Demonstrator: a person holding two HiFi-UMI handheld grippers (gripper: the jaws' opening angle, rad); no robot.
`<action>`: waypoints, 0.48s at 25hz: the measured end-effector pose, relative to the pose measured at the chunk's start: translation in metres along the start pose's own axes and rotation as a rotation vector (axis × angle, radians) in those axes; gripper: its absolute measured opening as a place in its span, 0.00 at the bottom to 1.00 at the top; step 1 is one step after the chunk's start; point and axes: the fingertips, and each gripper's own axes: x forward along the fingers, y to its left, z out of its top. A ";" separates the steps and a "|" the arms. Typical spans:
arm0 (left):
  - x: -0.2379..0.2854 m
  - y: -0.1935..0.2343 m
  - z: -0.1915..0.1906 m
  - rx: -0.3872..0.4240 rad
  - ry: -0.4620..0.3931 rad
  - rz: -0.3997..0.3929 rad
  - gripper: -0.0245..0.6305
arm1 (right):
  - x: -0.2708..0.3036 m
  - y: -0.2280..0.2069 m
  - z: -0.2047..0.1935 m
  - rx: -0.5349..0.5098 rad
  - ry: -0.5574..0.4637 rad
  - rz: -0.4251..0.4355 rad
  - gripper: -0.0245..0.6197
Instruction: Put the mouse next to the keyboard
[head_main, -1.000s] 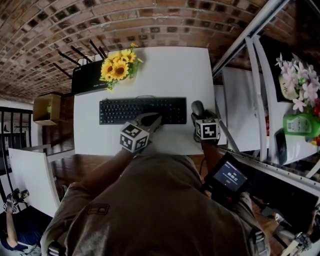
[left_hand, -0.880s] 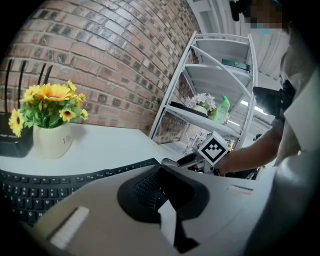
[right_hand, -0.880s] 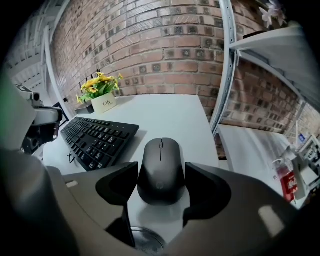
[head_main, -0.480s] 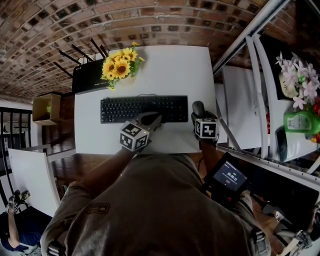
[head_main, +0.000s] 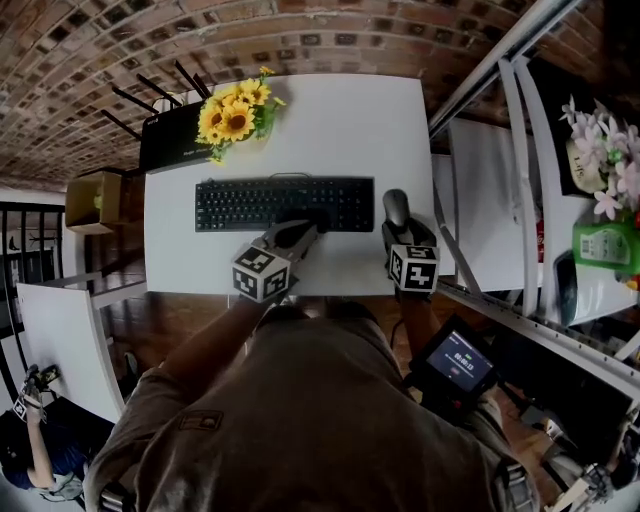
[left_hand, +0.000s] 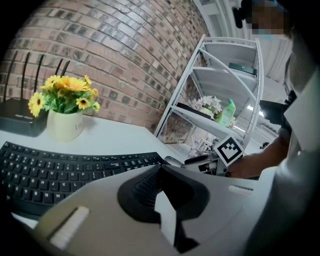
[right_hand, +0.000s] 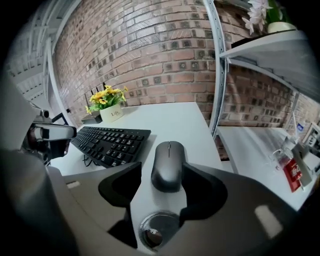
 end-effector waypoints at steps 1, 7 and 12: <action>-0.002 0.000 -0.002 -0.014 -0.007 0.011 0.04 | -0.002 0.003 -0.001 -0.009 -0.008 0.009 0.44; -0.029 0.000 -0.019 -0.043 -0.029 0.041 0.04 | -0.020 0.027 -0.014 -0.031 -0.045 0.017 0.42; -0.068 -0.003 -0.022 -0.042 -0.075 0.042 0.04 | -0.049 0.061 -0.015 -0.023 -0.119 0.030 0.30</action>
